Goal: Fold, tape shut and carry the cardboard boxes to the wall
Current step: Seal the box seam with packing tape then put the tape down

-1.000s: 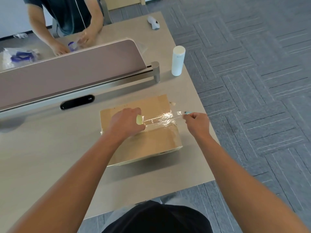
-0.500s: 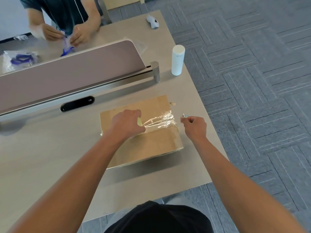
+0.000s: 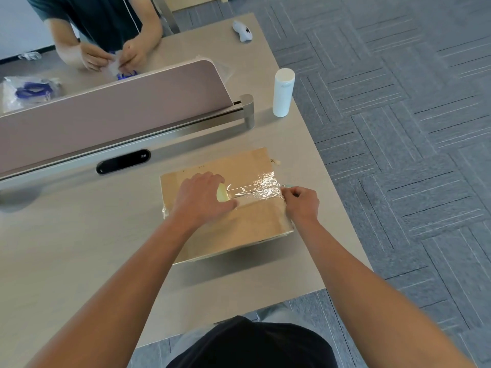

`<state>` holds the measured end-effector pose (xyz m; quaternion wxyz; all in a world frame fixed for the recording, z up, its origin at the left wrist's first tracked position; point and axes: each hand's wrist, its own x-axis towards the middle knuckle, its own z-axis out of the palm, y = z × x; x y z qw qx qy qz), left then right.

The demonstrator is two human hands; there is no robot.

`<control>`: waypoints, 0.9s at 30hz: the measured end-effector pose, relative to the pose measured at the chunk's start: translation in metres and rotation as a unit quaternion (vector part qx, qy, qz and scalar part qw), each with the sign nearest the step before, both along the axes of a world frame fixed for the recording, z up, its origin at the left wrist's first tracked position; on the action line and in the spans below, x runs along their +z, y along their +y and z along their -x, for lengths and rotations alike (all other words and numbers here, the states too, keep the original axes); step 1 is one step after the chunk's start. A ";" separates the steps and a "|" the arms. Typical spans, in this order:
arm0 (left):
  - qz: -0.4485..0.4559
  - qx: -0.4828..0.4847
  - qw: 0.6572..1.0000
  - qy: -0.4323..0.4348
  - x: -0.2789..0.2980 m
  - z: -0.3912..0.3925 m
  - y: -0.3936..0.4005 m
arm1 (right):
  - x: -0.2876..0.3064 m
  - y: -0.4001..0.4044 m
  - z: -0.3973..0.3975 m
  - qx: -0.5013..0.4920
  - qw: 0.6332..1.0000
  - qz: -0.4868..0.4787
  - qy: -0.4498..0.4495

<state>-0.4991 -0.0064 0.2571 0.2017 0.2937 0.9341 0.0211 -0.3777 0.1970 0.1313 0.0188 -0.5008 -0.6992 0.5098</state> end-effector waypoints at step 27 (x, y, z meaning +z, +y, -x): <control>-0.178 0.123 0.970 -0.114 -0.006 0.005 -0.050 | 0.025 -0.029 0.008 0.096 0.987 -0.095 -0.083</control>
